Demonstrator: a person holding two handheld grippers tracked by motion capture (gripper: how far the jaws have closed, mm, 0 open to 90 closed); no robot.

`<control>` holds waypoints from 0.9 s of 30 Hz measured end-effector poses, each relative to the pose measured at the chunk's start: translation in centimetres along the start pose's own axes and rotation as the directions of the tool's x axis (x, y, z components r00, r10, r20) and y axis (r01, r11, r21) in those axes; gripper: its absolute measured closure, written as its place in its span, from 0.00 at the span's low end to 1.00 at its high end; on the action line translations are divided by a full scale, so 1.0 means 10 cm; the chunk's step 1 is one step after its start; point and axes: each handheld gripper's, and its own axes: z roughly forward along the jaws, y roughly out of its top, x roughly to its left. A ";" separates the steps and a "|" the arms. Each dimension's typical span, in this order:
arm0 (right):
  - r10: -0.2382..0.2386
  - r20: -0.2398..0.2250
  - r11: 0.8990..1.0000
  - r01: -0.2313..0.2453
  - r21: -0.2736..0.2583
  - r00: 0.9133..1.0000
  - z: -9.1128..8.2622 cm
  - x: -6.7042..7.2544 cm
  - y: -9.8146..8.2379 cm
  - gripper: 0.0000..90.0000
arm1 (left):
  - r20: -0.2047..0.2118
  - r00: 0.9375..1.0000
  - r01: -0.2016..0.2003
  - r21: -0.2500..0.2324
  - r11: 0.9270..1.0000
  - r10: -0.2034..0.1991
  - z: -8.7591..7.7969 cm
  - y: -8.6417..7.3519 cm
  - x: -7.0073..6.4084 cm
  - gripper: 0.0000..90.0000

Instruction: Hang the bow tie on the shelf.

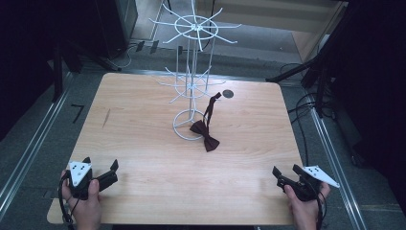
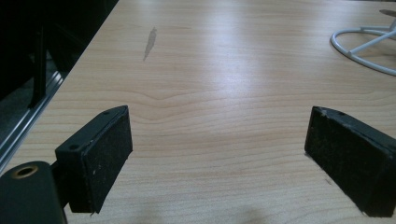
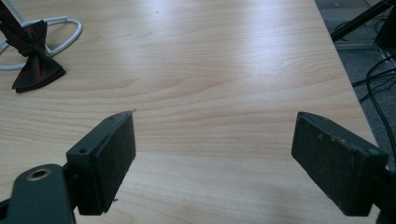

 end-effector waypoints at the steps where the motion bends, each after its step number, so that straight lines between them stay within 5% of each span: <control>1: 0.001 0.000 1.000 -0.001 -0.002 1.000 -0.02 -0.02 -0.02 0.16 | 0.001 1.000 0.000 0.001 1.000 0.000 0.00 0.00 0.00 0.09; 14: -0.005 0.039 1.000 0.005 0.004 0.999 -0.18 -0.22 -0.15 0.16 | -0.001 1.000 -0.005 0.001 1.000 0.005 0.00 0.00 -0.01 0.09; 22: 0.051 0.078 0.998 -0.049 -0.026 0.996 -0.28 -0.32 -0.25 0.16 | 0.005 1.000 -0.004 -0.004 1.000 0.004 0.00 0.00 0.00 0.09; 27: 0.007 0.053 1.000 -0.006 -0.014 0.999 -0.27 -0.29 -0.27 0.16 | -0.002 1.000 -0.016 -0.001 1.000 0.016 -0.01 0.00 -0.02 0.09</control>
